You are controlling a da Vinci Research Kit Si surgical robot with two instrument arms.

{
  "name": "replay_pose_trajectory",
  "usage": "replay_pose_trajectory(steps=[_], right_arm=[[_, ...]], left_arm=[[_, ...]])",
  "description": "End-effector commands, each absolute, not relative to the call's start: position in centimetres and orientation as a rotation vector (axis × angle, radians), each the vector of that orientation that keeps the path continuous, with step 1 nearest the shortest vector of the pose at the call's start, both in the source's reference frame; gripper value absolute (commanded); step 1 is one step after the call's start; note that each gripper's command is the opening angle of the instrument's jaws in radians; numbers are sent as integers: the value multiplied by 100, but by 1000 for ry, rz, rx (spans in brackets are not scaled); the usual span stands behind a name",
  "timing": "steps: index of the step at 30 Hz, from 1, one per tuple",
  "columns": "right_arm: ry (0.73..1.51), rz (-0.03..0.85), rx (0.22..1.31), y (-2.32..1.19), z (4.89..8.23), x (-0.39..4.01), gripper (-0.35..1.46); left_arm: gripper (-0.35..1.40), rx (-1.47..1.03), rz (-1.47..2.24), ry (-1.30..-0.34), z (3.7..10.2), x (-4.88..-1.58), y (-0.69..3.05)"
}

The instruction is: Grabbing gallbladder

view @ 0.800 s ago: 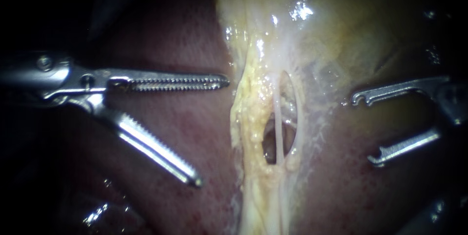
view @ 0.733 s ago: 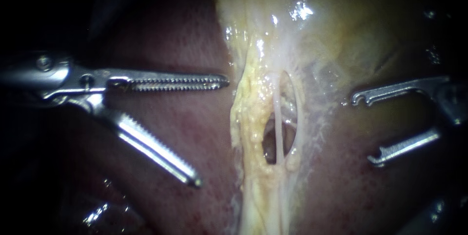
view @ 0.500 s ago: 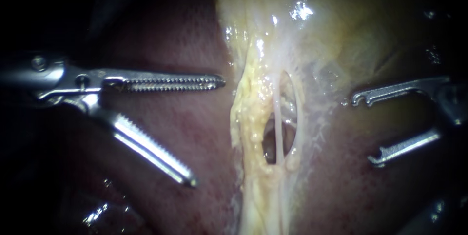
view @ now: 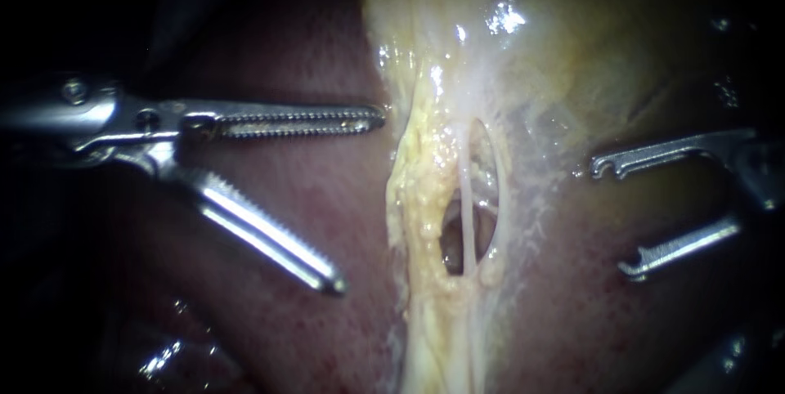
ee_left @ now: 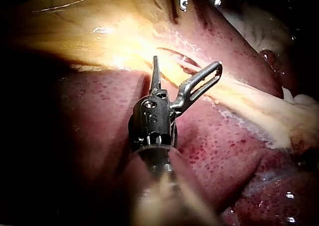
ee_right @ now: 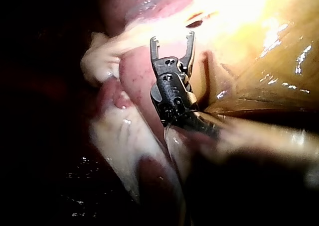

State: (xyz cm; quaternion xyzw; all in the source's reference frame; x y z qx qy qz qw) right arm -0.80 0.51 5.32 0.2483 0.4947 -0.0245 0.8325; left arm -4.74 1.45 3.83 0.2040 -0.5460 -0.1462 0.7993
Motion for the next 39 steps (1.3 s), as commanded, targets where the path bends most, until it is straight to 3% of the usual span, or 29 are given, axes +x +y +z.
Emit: replay_pose_trajectory(steps=[1, 20, 34, 39], right_arm=[[1049, -53, 527, 51, 532, -80, 58], [1045, -43, 533, 51, 532, -81, 58], [1043, -37, 536, 51, 532, -81, 58], [1043, -37, 536, 51, 532, -81, 58]], left_arm=[[103, 439, -318, -1164, 385, -475, 146], [79, 510, -436, -1071, 434, -498, 152], [22, 556, -558, -1011, 446, -499, 154], [-15, 551, -567, -1003, 450, -497, 157]])
